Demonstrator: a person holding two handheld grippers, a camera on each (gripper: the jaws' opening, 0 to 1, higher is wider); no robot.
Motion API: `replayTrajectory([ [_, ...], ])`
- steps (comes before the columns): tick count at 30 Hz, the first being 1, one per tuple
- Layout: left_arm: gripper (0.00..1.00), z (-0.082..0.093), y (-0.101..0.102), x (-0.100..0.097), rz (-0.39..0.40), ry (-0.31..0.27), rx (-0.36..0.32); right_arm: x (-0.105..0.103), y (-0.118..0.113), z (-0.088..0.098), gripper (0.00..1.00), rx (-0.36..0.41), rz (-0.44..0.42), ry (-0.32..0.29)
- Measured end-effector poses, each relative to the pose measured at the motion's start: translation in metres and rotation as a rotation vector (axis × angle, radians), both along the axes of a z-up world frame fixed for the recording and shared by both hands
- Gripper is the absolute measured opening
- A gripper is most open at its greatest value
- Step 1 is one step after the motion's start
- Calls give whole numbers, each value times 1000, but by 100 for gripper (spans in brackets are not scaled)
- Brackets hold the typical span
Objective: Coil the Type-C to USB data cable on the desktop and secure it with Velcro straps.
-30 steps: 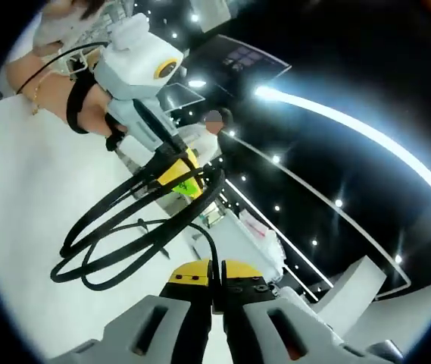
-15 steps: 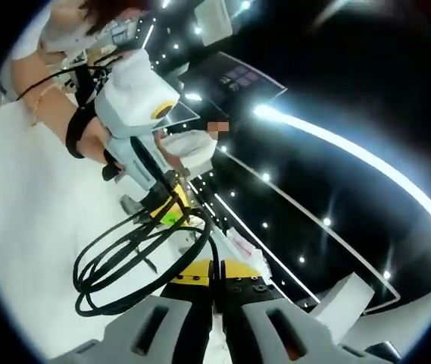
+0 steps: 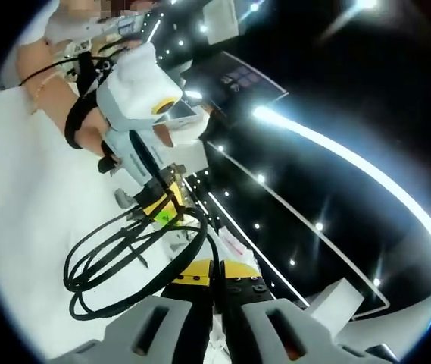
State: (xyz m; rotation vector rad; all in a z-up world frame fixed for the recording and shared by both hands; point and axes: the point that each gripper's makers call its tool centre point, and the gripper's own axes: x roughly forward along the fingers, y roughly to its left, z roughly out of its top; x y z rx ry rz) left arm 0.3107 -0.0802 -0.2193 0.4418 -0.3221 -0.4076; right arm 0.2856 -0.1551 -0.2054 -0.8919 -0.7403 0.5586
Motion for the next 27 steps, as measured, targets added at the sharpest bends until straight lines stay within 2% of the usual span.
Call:
replayTrajectory([
  [3, 8, -1, -3, 0, 0, -8, 17, 0, -3, 3, 2, 29, 12, 25],
  [11, 10, -2, -11, -2, -38, -9, 25, 0, -6, 7, 2, 51, 9, 36],
  [13, 11, -4, -14, -2, -42, -10, 40, -4, -3, 6, 2, 68, 54, 57],
  [16, 16, -7, -16, -1, -45, -6, 50, -12, 3, 4, 2, 56, 81, 71],
  [19, 18, -6, -13, 0, -30, -12, 56, -15, 8, -1, 2, 67, 142, 136],
  [23, 16, -4, -10, 0, -13, -25, 72, -14, 10, -5, 2, 118, 244, 290],
  [24, 15, -3, -9, 0, -3, -29, 79, -14, 11, -6, 2, 121, 257, 305],
  [25, 14, -2, -7, 0, 5, -36, 88, -14, 11, -7, 1, 139, 285, 353],
  [27, 12, -1, -5, 1, 21, -50, 97, -14, 13, -10, 2, 146, 321, 403],
])
